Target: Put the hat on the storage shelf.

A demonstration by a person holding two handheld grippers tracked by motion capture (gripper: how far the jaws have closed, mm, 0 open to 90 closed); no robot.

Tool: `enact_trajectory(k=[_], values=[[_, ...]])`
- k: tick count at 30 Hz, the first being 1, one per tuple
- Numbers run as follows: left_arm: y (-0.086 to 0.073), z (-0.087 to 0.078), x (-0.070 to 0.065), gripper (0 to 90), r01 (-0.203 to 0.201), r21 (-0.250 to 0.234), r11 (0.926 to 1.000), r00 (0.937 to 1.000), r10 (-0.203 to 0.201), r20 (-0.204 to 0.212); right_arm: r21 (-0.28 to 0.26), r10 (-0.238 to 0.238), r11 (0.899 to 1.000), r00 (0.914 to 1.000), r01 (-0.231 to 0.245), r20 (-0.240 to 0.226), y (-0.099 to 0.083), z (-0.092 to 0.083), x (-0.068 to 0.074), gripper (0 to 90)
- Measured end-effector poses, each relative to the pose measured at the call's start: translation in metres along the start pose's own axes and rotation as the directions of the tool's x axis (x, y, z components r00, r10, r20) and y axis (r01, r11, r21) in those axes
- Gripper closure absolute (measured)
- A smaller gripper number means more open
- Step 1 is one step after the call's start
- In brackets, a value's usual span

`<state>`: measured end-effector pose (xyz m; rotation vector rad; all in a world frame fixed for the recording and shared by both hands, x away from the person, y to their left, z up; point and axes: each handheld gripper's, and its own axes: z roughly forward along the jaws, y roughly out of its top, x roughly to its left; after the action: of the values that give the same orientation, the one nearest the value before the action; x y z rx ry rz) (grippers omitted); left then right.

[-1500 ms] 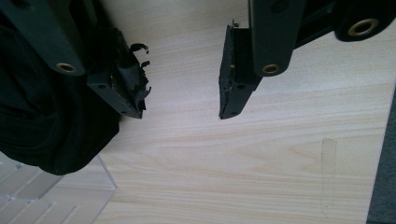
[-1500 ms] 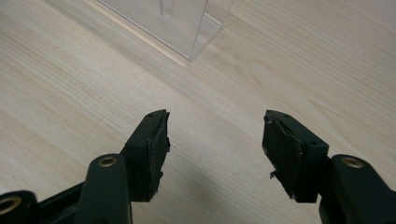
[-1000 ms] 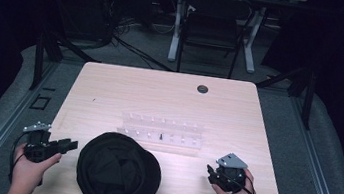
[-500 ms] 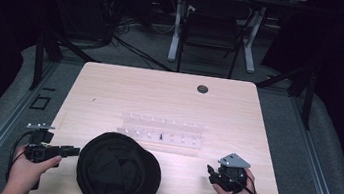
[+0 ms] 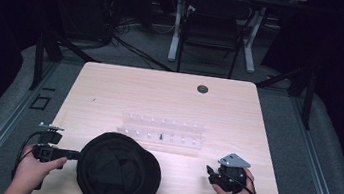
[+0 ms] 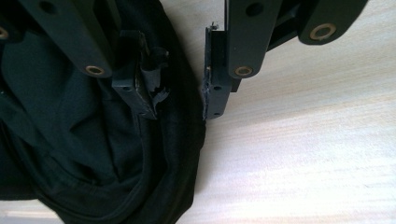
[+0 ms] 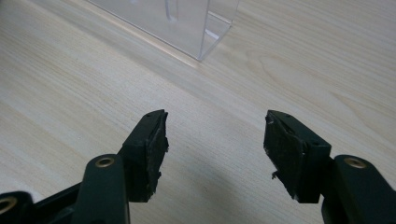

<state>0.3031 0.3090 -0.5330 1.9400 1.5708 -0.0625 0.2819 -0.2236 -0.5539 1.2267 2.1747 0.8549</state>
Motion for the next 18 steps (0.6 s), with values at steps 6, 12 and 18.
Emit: enact_trajectory(k=[6,12,18], values=[[0.003,0.006,0.0,68.5,-0.002,0.068,0.9977,1.0,0.003,-0.005,-0.003,0.008,1.0,1.0,-0.008,-0.003,0.0,0.0,0.0,38.9],[0.007,0.008,-0.002,69.7,-0.006,0.101,0.9949,0.9998,0.008,-0.02,0.003,0.004,1.0,1.0,-0.004,-0.008,0.0,0.0,0.0,38.9],[0.013,0.01,-0.003,70.3,-0.004,0.154,0.9881,0.9996,0.008,-0.027,0.006,0.006,1.0,0.9999,-0.006,-0.014,0.0,0.001,0.0,38.9]])
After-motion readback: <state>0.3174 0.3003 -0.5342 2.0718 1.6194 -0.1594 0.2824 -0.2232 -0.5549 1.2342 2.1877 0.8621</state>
